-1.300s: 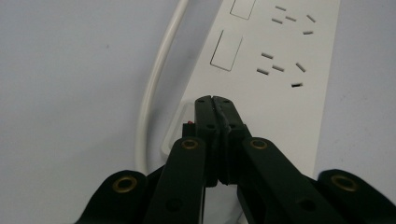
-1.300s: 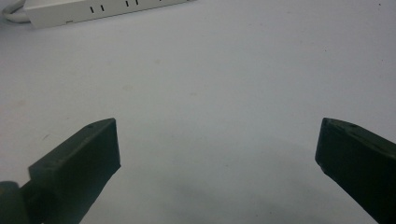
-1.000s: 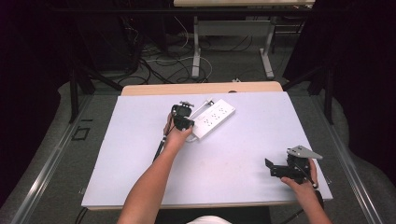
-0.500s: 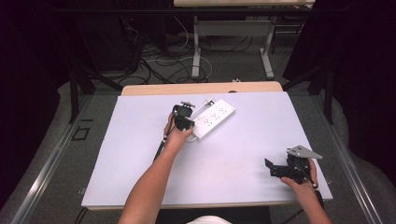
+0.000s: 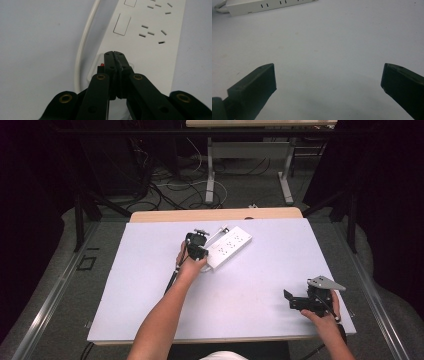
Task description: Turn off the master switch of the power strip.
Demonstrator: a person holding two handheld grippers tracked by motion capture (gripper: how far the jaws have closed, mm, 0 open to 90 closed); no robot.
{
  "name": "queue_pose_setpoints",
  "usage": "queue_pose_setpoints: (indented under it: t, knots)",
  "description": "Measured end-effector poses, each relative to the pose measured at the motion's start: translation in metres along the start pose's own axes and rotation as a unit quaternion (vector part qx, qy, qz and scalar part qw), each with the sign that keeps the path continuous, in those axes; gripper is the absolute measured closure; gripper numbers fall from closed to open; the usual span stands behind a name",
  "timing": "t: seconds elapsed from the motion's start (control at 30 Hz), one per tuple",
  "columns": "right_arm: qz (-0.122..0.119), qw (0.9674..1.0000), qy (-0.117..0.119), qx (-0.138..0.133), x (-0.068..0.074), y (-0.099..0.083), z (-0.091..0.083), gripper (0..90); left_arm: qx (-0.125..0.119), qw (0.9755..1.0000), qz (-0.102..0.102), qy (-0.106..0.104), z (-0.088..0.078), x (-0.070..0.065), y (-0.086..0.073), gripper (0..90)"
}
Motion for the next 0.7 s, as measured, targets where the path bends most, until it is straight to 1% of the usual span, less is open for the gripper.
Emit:
queue_pose_setpoints:
  t: [0.03,0.1,0.17,0.33,0.47,0.6,0.63,0.7]
  knots:
    - [0.005,1.0,0.0,-0.001,0.0004,-0.0001,0.0,0.0,0.001,1.0,-0.001,0.0,-0.0002,0.0001,-0.0001,90.0]
    - [-0.005,1.0,-0.003,-0.006,-0.0018,-0.0003,0.0005,0.0,0.0,1.0,-0.003,0.0,-0.0001,0.0005,-0.0002,90.0]
    - [-0.001,1.0,0.001,-0.003,-0.0019,-0.0006,0.0004,0.0,-0.001,1.0,-0.003,0.0,-0.0001,0.0009,0.0,90.0]
    - [-0.004,1.0,-0.001,-0.005,-0.0017,-0.0007,0.0011,0.0,-0.003,1.0,-0.005,0.002,0.0,0.0011,0.0002,90.0]
    - [-0.003,1.0,0.003,-0.003,-0.002,-0.0008,0.0007,0.0,-0.002,1.0,-0.005,0.003,-0.0005,0.0016,0.0003,89.3]
    - [-0.002,1.0,0.0,-0.005,-0.0019,-0.0009,0.0012,0.0,-0.003,0.9999,-0.013,0.002,-0.0004,0.0017,0.0003,88.3]
    - [-0.005,1.0,0.004,-0.003,-0.0022,-0.0008,0.001,0.0,-0.002,0.9999,-0.013,0.001,-0.0004,0.0019,0.0004,87.8]
    - [-0.003,1.0,0.001,-0.004,-0.0016,-0.001,0.0015,0.0,-0.002,0.9999,-0.015,0.0,-0.0005,0.0018,0.0006,87.6]
Point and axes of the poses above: each handheld gripper's, and its own axes: z roughly forward along the jaws, y roughly out of its top, x roughly to its left, the point moved 1 cm from there along z, roughly forward along the jaws, and after that the axes turned 13 degrees about y, right-handed, at the moved point
